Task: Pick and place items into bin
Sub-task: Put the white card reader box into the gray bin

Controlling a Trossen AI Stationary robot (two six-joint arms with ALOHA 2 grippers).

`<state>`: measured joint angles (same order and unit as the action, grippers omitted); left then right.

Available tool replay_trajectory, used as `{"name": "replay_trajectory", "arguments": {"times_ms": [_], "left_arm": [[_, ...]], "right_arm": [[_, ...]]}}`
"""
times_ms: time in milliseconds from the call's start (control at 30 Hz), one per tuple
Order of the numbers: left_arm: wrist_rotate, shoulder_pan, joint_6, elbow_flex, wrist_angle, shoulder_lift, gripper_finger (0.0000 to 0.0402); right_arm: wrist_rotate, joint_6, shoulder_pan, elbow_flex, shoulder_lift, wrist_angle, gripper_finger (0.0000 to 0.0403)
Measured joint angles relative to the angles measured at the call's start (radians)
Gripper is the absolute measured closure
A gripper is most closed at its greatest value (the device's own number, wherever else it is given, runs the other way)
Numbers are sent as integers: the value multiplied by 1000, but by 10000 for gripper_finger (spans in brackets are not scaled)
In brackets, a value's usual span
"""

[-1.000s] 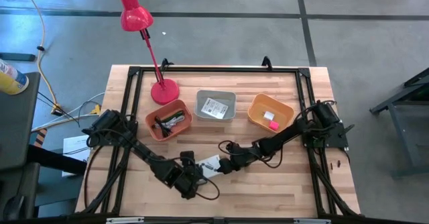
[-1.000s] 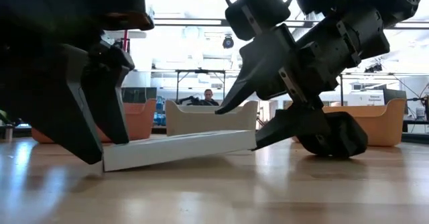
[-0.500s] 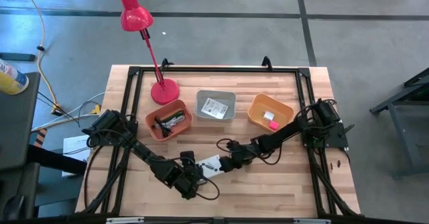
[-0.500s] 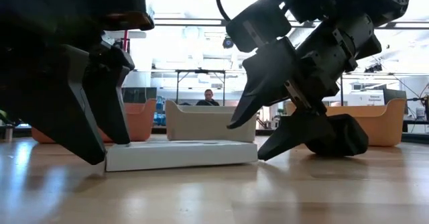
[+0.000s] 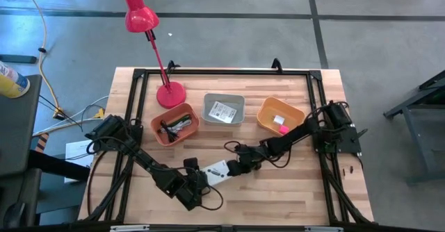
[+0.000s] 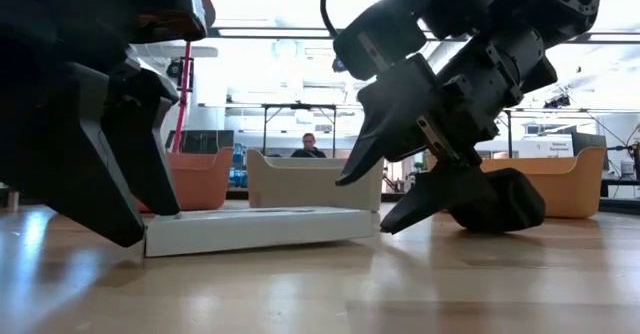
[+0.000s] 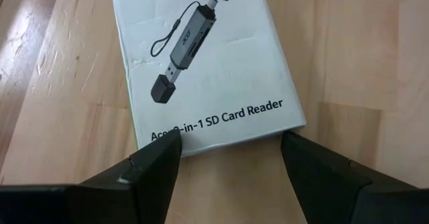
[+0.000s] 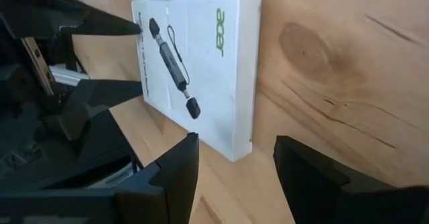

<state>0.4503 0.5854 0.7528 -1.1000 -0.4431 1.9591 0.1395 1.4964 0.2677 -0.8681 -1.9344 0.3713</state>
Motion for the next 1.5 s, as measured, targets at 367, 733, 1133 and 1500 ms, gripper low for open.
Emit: {"name": "replay_trajectory", "arguments": {"times_ms": [367,733,1133,1500], "left_arm": [[55,34,17,23,24,2,154],[93,57,84,50,61,0,154],[101,57,84,51,67,0,154],[106,59,84,53,73,0,154]], "right_arm": [[15,-9,-5,1,-2,35,219],[20,-14,-6,1,-3,49,219],[29,11,-7,1,-3,60,219],[-54,42,5,-17,-16,22,219]]}}
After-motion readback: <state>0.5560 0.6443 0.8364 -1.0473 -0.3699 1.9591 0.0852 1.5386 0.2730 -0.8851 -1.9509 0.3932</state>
